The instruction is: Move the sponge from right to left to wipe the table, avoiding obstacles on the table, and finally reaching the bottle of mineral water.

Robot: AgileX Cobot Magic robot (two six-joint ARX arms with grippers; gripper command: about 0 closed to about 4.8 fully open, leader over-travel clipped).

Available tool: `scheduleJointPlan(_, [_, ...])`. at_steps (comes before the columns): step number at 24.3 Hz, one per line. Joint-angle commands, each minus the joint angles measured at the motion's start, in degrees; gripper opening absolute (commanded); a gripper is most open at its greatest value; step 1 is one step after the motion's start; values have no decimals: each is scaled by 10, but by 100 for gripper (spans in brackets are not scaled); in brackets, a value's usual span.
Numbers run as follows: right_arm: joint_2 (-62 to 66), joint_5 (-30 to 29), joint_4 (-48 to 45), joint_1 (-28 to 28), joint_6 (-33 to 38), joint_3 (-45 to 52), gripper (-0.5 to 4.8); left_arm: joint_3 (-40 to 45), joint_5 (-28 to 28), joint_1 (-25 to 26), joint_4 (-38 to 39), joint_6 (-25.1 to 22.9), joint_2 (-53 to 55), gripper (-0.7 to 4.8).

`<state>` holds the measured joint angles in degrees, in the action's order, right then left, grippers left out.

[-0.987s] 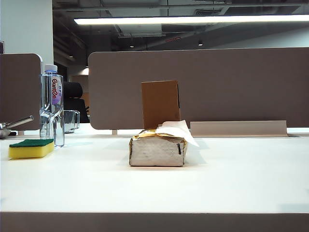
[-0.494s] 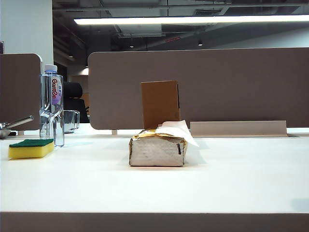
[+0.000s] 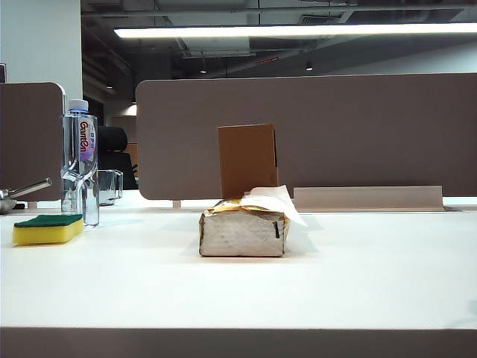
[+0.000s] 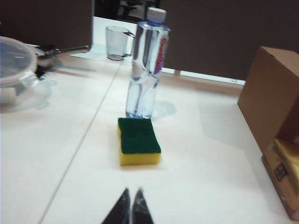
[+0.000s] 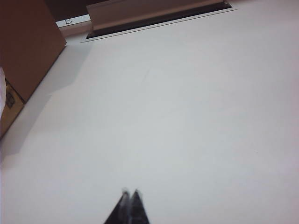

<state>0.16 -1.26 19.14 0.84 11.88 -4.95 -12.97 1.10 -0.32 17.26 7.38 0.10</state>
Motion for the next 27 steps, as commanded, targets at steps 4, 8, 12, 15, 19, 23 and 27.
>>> scheduleJointPlan(4, [0, 3, -47, 0, -26, 31, -2, 57, 19, 0, -51, -12, 0, -6])
scheduleJointPlan(8, [0, 3, -53, 0, -47, 33, -2, 75, 19, 0, -66, -19, 0, -6])
scheduleJointPlan(12, [0, 2, -53, 0, -47, 33, -2, 82, 22, 0, -67, -30, 0, -6])
scheduleJointPlan(15, [0, 2, -53, 0, -46, 33, -1, 88, 29, 0, -66, -40, 0, -6])
scheduleJointPlan(19, [0, 1, -53, 0, -46, 33, -1, 92, 30, 0, -54, -40, 0, -6])
scheduleJointPlan(23, [0, 1, -53, 0, -46, 33, -1, 92, 28, 0, -27, -39, 0, -5])
scheduleJointPlan(27, [0, 1, -53, 0, -46, 33, -1, 92, 28, 0, -23, -39, 0, -5])
